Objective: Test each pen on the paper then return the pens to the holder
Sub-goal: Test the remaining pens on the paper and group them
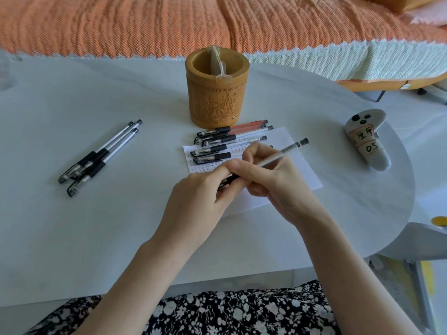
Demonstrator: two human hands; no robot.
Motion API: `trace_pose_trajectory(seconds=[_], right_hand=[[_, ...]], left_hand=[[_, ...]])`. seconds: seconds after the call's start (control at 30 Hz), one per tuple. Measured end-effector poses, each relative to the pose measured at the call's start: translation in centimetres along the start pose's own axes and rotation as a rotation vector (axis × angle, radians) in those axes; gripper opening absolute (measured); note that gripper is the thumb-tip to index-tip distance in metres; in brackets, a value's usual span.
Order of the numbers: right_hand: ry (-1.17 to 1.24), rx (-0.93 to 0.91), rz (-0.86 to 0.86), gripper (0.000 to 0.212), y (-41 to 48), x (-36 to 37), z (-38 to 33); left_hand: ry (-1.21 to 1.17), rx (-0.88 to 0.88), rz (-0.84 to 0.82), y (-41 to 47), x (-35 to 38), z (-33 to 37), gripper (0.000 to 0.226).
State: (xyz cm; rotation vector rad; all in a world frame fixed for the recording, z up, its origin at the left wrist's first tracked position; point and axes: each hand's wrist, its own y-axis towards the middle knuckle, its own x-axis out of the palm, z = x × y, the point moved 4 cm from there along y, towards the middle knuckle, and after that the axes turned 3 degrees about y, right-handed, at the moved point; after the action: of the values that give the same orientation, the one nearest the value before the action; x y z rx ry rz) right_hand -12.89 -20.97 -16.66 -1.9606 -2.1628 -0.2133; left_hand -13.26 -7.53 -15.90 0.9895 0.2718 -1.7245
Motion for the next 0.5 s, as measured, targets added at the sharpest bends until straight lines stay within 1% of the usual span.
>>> trace_pose_trajectory(seconds=[0.1, 0.17, 0.2, 0.27, 0.33, 0.37, 0.43, 0.5], right_hand=[[-0.013, 0.027, 0.045, 0.028, 0.1, -0.6, 0.3], [0.037, -0.006, 0.106, 0.025, 0.2, -1.6, 0.0], [0.038, -0.028, 0.136, 0.019, 0.1, -2.2, -0.2], [-0.045, -0.047, 0.189, 0.005, 0.0, -3.4, -0.6], [-0.121, -0.032, 0.212, 0.020, -0.1, -4.2, -0.8], [-0.145, -0.020, 0.221, 0.024, -0.2, -4.5, -0.7], [-0.184, -0.002, 0.262, 0.028, -0.1, -4.9, -0.7], [-0.237, -0.016, 0.341, 0.028, -0.1, -5.3, -0.6]], left_hand=[[0.021, -0.034, -0.056, 0.0, 0.4, -0.1, 0.043], [0.071, -0.100, -0.080, 0.0, 0.4, -0.7, 0.040], [0.102, -0.130, -0.089, -0.1, 0.3, -0.9, 0.036], [0.156, -0.164, -0.113, -0.2, 0.2, -1.4, 0.032], [0.181, -0.178, -0.135, -0.2, 0.1, -1.6, 0.030], [0.188, -0.180, -0.145, -0.2, 0.1, -1.5, 0.029], [0.201, -0.190, -0.175, -0.2, 0.1, -1.3, 0.031], [0.206, -0.208, -0.211, -0.2, 0.3, -1.3, 0.033]])
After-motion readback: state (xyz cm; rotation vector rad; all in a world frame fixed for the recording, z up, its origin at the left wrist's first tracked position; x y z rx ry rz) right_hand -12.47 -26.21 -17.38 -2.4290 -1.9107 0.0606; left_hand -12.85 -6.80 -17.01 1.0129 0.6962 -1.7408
